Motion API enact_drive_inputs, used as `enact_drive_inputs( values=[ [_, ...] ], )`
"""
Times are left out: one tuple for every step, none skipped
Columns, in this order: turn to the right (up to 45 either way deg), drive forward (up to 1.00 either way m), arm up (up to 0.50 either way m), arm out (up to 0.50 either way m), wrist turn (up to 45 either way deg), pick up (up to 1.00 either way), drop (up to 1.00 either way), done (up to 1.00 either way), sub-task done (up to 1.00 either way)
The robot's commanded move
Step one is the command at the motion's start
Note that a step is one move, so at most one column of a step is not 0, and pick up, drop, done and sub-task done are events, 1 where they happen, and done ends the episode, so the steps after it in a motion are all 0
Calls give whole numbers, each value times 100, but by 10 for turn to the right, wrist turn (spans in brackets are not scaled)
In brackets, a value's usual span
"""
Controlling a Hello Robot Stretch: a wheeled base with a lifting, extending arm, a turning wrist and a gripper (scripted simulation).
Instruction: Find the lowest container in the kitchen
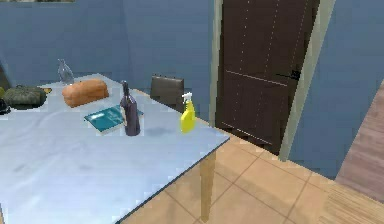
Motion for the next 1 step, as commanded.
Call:
enact_drive_inputs(
  values=[
    [0,0,0,0,0,0,0,100,0]
  ],
)
